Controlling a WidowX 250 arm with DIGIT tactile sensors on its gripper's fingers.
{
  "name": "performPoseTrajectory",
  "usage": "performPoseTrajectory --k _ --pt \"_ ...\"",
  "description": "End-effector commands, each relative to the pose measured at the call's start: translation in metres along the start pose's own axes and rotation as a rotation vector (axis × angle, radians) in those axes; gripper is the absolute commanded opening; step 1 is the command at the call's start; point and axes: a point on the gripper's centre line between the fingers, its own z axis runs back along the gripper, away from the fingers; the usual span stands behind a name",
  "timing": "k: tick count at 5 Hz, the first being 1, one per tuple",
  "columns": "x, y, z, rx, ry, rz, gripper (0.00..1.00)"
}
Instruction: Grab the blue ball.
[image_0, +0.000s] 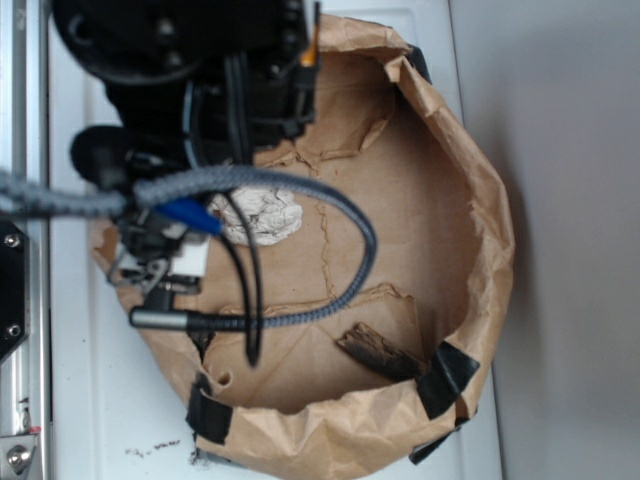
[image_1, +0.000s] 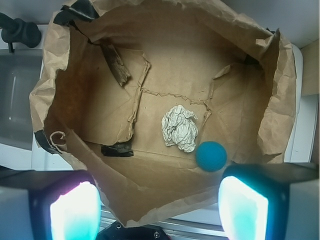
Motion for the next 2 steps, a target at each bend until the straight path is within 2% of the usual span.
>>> performPoseTrajectory --k 1,2 --pt "0.023 0.014 -0.075 0.135 -0.108 0.016 1.0" --pt "0.017 0.027 -0.097 0.128 -0.073 -0.046 1.0"
